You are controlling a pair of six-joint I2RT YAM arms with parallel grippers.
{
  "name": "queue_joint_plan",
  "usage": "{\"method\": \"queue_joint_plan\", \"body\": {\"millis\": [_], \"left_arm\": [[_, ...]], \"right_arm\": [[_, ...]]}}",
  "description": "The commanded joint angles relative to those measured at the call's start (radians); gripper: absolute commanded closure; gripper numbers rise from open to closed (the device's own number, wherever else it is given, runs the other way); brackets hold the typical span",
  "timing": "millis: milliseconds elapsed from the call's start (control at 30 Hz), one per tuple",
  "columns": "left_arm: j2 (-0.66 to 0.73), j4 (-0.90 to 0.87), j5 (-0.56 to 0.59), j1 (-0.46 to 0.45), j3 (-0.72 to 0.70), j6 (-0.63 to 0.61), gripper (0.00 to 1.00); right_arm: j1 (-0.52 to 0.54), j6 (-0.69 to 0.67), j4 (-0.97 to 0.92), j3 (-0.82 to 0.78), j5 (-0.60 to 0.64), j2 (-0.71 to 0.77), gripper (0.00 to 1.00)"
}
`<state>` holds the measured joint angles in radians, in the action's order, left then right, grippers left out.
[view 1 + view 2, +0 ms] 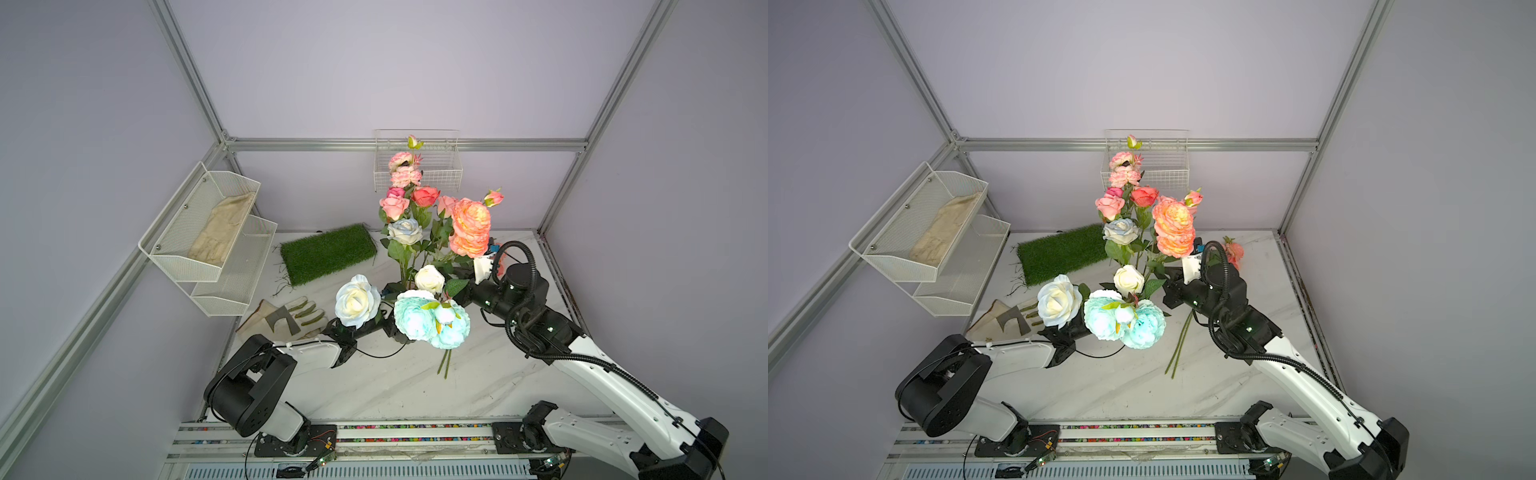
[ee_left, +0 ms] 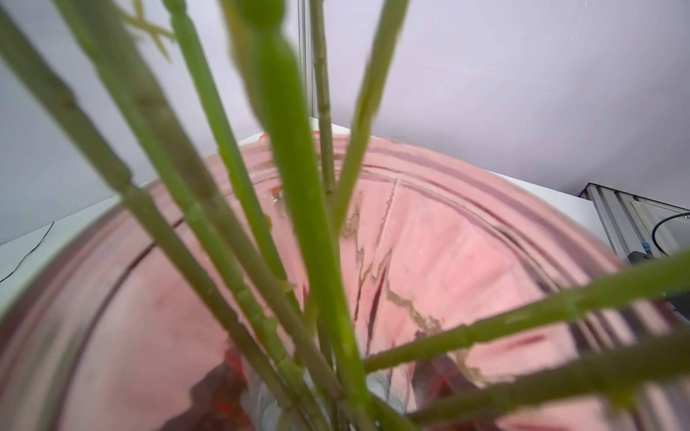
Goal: Pick out pink flowers from the vase
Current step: Pick up the flower from the vase, then place the flower at the center of the board.
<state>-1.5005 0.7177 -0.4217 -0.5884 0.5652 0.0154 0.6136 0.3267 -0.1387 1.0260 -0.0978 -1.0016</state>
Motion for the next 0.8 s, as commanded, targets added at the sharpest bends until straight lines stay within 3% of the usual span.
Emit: {"method": "queue_joint_plan", "body": {"millis": [0,133,267,367,533,667,767], "left_arm": [[-0.028,-0.131,-0.016,0.007,-0.005,0.059,1.00],[-0.027,-0.129,-0.012,0.010,-0.008,0.058,1.00],[-0.027,-0.129,-0.016,0.011,-0.010,0.058,1.00],[-0.023,-0.132,-0.015,0.011,-0.009,0.058,1.00],[-0.020,-0.146,-0.021,0.012,-0.004,0.053,1.00],[-0.021,-0.147,-0.023,0.013,-0.002,0.052,1.00],[-0.019,-0.147,-0.024,0.012,-0.004,0.052,1.00]], "right_arm": [[0.004,-0.017,-0.145,0.085,0.257,0.049,1.00],[-0.006,0.023,-0.334,0.209,0.592,0.041,1.00],[-0.071,0.117,-0.503,0.284,0.719,-0.002,1.00],[-0.201,0.189,-0.557,0.267,0.644,-0.010,1.00],[-0.435,0.187,-0.552,0.197,0.314,-0.069,1.00],[-0.472,0.097,-0.550,0.146,0.162,-0.181,1.00],[-0.479,0.060,-0.512,0.084,0.154,-0.241,1.00]]}}
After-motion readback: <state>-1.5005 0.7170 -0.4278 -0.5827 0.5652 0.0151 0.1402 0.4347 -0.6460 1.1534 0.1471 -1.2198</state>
